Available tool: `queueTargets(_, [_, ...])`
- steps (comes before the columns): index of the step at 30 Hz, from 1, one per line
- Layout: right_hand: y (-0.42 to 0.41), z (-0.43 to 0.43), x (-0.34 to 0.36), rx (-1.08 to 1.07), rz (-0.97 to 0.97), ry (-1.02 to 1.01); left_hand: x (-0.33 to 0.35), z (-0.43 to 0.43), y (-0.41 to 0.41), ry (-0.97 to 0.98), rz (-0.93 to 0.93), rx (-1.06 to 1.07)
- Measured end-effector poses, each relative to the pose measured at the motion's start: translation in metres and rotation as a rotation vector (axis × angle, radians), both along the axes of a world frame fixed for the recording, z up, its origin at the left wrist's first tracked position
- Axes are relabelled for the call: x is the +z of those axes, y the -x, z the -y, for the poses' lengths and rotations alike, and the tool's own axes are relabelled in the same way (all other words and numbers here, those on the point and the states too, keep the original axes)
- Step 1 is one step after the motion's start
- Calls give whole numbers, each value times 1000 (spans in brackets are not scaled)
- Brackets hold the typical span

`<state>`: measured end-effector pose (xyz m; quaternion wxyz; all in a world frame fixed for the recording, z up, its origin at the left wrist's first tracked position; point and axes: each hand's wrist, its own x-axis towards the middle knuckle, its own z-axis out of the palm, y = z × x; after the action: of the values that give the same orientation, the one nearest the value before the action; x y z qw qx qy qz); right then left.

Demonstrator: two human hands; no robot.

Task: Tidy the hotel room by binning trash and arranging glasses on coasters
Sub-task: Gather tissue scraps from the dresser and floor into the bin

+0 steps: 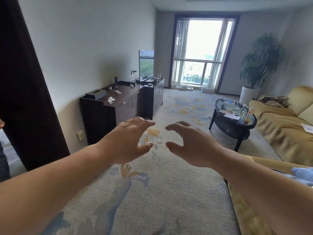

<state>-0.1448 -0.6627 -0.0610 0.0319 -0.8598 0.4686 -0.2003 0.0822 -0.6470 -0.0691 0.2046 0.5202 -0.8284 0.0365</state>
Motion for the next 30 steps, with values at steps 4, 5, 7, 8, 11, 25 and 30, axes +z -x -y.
queueTargets(4, [-21,51,4,-8,6,33,1,59,-18,-11,-33,-24])
queueTargets(5, [-27,64,6,-13,9,34,1,74,-23,-17,-35,-31])
queueTargets(7, [-37,89,9,-27,17,41,4,102,-32,-18,-35,-45])
queueTargets(8, [-41,101,10,-33,24,46,5,115,-36,-14,-36,-52])
queueTargets(11, [-51,134,10,-47,30,34,9,151,-45,-21,-49,-61])
queueTargets(25, [-39,309,-4,-19,47,4,-4,312,-40,-45,-33,0])
queueTargets(30, [-22,384,1,7,55,0,3,376,-24,-37,-38,39])
